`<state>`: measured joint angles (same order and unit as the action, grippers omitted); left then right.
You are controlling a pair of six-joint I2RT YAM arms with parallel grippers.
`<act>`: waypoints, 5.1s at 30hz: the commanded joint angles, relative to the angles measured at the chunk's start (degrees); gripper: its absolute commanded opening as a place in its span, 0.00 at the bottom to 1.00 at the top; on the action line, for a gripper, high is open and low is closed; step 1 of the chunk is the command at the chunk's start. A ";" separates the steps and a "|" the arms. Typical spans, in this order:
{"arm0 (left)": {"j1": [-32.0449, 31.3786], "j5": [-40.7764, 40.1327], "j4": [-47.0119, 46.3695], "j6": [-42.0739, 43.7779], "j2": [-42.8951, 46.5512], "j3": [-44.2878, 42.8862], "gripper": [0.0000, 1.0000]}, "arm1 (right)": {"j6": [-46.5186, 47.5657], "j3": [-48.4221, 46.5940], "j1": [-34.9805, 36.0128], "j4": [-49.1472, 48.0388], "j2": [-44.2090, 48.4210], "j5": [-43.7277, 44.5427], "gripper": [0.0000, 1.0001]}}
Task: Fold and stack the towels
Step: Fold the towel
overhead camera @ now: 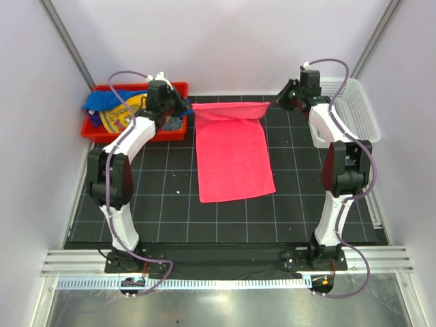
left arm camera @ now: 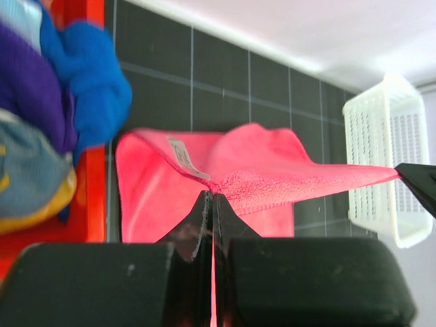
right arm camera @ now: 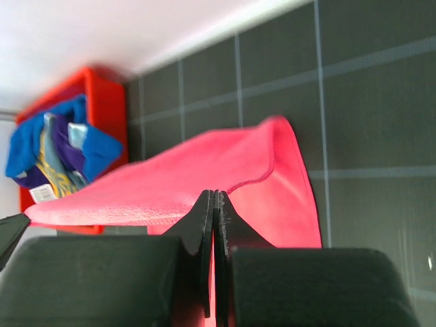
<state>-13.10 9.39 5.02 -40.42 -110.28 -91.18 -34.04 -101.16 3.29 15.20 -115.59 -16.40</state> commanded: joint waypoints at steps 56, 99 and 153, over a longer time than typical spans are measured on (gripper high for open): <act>-4.91 -3.51 20.39 2.54 12.28 4.41 0.00 | 1.35 11.68 0.67 12.84 20.56 7.18 0.01; -9.92 -3.94 20.21 -0.44 24.14 20.42 0.00 | 1.61 33.22 1.98 11.17 36.22 6.30 0.01; -17.31 -5.17 16.34 -2.73 27.48 36.42 0.00 | 1.70 52.03 5.06 11.51 43.43 9.55 0.01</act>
<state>-30.39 5.56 19.77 -44.36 -85.91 -52.58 -33.19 -46.76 8.14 24.88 -74.91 -8.03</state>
